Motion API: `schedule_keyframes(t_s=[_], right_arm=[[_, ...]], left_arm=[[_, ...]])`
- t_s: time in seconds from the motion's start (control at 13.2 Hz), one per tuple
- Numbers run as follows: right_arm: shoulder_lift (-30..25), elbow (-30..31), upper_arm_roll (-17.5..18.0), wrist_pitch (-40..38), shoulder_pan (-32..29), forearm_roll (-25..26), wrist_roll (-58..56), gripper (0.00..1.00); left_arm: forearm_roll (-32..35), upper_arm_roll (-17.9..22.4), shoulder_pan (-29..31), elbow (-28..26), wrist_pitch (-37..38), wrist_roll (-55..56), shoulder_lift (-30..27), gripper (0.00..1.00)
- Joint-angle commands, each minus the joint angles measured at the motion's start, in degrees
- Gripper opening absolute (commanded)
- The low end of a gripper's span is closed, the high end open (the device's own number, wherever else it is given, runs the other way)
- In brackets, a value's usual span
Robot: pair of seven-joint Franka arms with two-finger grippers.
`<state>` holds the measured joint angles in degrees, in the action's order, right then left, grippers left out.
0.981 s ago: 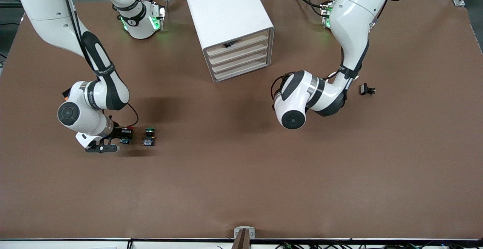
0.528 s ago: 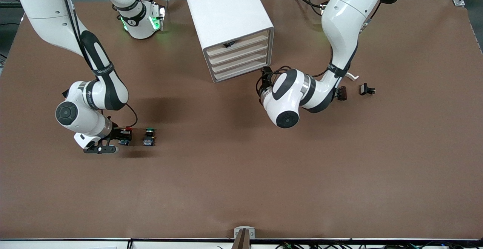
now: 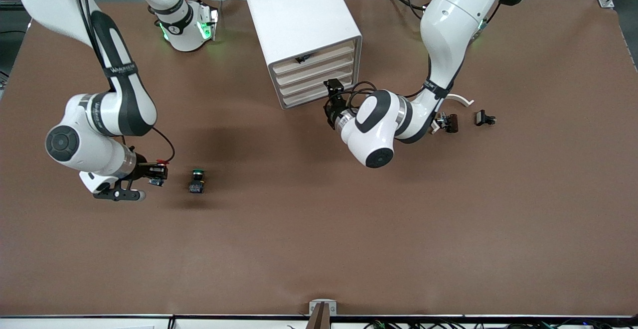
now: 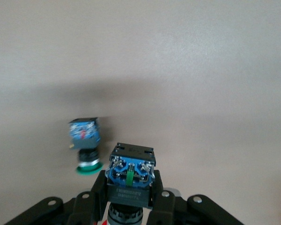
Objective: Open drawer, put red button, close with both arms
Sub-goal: 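Lift the red button with the right gripper while the left gripper pulls the drawer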
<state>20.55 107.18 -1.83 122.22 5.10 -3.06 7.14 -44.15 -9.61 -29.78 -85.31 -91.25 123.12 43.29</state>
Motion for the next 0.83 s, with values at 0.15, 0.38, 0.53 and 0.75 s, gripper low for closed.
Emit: schedule_keyframes(t_s=[0.15, 0.38, 0.53, 0.75], right_arm=[[-2.0, -14.0, -0.1, -21.2, 3.9, -0.3, 13.1, 0.0], [-2.1, -21.5, 0.0, -30.6, 8.3, 0.2, 23.2, 0.0], [-2.1, -24.7, 0.1, -34.9, 11.8, 0.3, 30.0, 0.0], [-3.2, -27.1, 0.0, -37.3, 17.2, 0.4, 39.5, 0.0]], left_arm=[[-2.4, 0.1, -2.6, 1.0, 4.0, 4.4, 2.8, 0.73], [-3.9, 0.1, -3.0, 0.9, 5.9, 6.7, 2.9, 0.65], [-4.9, 0.1, -4.1, 0.9, 6.2, 7.3, 3.4, 0.63], [-5.0, 0.1, -4.5, 0.9, 6.2, 8.1, 4.0, 0.24]])
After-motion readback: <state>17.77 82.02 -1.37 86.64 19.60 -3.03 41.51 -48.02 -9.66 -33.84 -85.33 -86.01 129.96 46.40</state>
